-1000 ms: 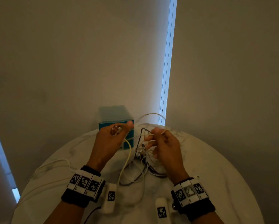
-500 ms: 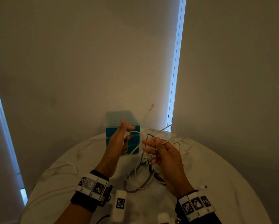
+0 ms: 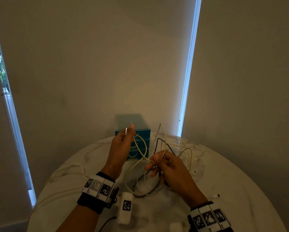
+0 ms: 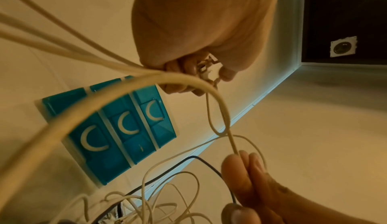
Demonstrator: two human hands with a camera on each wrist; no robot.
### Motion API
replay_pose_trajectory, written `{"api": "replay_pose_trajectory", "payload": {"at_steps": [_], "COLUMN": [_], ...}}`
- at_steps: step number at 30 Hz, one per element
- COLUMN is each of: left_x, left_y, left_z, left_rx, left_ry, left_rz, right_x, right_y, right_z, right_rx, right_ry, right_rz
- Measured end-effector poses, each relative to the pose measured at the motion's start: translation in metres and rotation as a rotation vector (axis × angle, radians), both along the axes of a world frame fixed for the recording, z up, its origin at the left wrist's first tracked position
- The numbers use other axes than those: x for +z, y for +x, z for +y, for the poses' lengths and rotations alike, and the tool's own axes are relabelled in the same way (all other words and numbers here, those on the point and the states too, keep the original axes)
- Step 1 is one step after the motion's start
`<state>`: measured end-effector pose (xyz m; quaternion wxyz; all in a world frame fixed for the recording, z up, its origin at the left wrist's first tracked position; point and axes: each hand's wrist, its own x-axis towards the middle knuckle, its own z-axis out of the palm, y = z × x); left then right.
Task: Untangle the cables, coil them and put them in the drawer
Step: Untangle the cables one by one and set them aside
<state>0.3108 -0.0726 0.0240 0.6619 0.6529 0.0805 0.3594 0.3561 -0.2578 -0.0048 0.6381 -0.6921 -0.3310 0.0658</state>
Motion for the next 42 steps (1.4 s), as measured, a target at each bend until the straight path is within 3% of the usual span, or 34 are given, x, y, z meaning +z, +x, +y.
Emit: {"api": "replay_pose_trajectory", "payload": {"at_steps": [4, 7, 15, 20, 25, 29, 32, 36, 38, 40, 42], "left_x": [0.003, 0.006, 0.012, 0.008, 0.012, 0.007, 0.007, 0.009, 0.019, 0.037, 0.052], "left_y": [-0.001, -0.001, -0.001, 0.001, -0.001, -0.004, -0.010, -0.023, -0.033, -0.045, -0.058], "left_z": [-0.008, -0.007, 0.011, 0.011, 0.029, 0.046, 0.061, 0.091, 0.093, 0.088, 0.080], "left_rx": [-0.098, -0.161, -0.324, -0.286, -0.150, 0.160, 0.352, 0.640, 0.725, 0.789, 0.835], "left_ry": [0.000, -0.056, -0.191, -0.132, -0.198, -0.161, -0.300, -0.441, -0.432, -0.370, -0.274], "left_rz": [-0.048, -0.082, -0.243, -0.178, -0.213, -0.187, -0.254, -0.430, -0.526, -0.664, -0.803], "right_x": [0.009, 0.009, 0.025, 0.029, 0.044, 0.073, 0.097, 0.109, 0.111, 0.120, 0.137], "right_y": [-0.013, -0.022, -0.032, -0.045, -0.039, -0.023, -0.004, 0.032, 0.053, 0.076, 0.079], "right_z": [0.001, 0.003, 0.004, 0.016, -0.005, -0.031, -0.054, -0.077, -0.078, -0.052, -0.003], "right_rx": [-0.046, 0.074, 0.242, 0.258, 0.299, 0.203, -0.003, -0.400, -0.564, -0.612, -0.431], "right_ry": [-0.084, -0.173, 0.108, 0.016, -0.111, -0.001, 0.193, 0.796, 0.989, 1.031, 0.888], "right_rz": [0.081, 0.159, 0.251, 0.203, 0.095, 0.078, 0.126, 0.291, 0.283, 0.244, 0.237]}}
